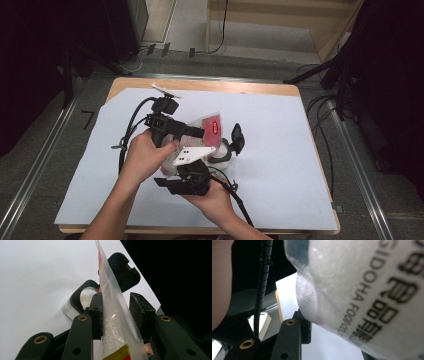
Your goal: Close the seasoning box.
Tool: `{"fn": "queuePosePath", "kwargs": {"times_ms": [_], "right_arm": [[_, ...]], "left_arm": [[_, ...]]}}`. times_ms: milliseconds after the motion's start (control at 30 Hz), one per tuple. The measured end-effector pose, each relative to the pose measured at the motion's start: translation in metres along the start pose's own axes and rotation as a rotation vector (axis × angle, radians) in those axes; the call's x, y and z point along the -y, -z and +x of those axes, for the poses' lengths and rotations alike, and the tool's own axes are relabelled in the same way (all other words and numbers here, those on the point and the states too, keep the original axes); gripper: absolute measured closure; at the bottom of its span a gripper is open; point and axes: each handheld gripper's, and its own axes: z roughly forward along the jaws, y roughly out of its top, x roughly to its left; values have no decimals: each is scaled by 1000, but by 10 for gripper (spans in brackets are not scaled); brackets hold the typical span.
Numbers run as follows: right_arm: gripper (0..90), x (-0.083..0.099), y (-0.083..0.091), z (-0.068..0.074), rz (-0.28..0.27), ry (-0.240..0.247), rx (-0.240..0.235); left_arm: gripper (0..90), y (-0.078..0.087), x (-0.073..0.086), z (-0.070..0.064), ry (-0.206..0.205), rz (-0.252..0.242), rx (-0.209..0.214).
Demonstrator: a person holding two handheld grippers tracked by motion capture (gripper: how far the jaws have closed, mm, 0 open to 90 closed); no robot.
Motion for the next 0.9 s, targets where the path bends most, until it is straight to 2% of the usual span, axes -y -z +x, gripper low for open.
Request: {"fn": "queuePosePath", "kwargs": {"times_ms": [367,900], "right_arm": [[635,0,0,1,-3,-4,1],[636,0,1,0,-12,-6,0]], "left_arm": [[737,-1,-1,-4,-4,6,-39],[723,-2,-1,-6,-2,-10,-41]]}}
